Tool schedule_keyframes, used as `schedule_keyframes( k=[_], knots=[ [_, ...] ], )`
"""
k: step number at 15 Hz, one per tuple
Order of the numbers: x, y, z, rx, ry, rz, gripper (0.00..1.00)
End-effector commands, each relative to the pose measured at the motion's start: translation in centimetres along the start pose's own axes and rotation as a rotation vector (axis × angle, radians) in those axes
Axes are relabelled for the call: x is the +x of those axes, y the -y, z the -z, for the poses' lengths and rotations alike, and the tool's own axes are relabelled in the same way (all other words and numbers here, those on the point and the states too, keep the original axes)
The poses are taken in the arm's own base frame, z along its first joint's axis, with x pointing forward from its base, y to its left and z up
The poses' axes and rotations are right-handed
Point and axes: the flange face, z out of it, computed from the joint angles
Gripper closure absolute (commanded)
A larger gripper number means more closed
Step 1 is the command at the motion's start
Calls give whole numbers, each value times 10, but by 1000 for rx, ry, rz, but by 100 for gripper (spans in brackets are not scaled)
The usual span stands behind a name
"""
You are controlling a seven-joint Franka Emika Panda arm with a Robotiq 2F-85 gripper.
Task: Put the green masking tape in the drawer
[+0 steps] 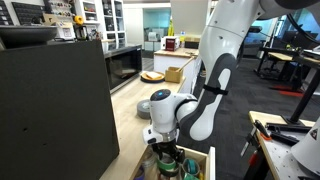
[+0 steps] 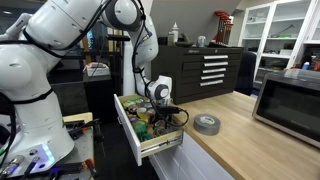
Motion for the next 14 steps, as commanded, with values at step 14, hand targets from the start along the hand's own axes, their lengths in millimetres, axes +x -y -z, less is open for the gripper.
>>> schedule_keyframes(
  k=[14],
  knots=[
    [32, 35, 132, 85, -51, -112, 0]
  ],
)
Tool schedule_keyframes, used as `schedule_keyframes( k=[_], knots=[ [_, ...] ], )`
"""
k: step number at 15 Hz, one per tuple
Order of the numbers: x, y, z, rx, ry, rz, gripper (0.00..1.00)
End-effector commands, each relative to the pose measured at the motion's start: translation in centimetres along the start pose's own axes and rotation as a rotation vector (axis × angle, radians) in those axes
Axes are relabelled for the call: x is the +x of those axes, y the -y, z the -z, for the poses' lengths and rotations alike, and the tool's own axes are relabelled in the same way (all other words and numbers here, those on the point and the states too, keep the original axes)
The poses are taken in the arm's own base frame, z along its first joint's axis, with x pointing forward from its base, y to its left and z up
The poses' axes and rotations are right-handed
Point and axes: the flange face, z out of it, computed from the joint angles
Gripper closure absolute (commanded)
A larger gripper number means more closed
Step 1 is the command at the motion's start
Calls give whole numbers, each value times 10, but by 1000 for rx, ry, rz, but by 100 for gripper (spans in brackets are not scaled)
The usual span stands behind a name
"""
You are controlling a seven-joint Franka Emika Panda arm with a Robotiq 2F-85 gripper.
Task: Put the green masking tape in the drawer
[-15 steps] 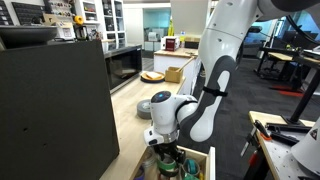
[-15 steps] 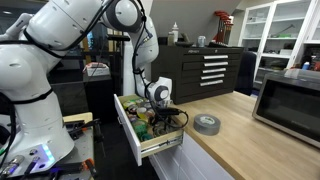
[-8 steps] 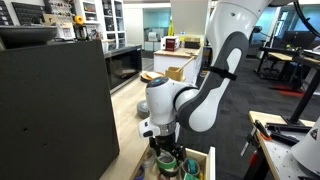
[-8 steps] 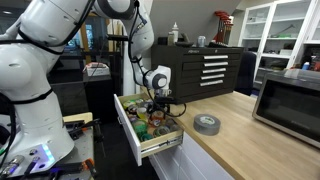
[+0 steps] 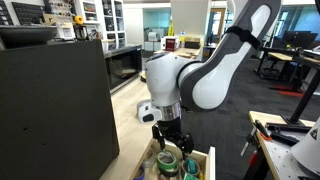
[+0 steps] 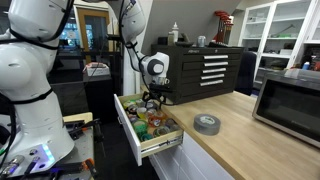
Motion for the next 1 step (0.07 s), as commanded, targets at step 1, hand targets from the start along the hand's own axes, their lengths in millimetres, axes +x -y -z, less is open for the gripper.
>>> schedule_keyframes(
  k=[1],
  knots=[
    [0, 1, 4, -2, 1, -2, 0]
  ],
)
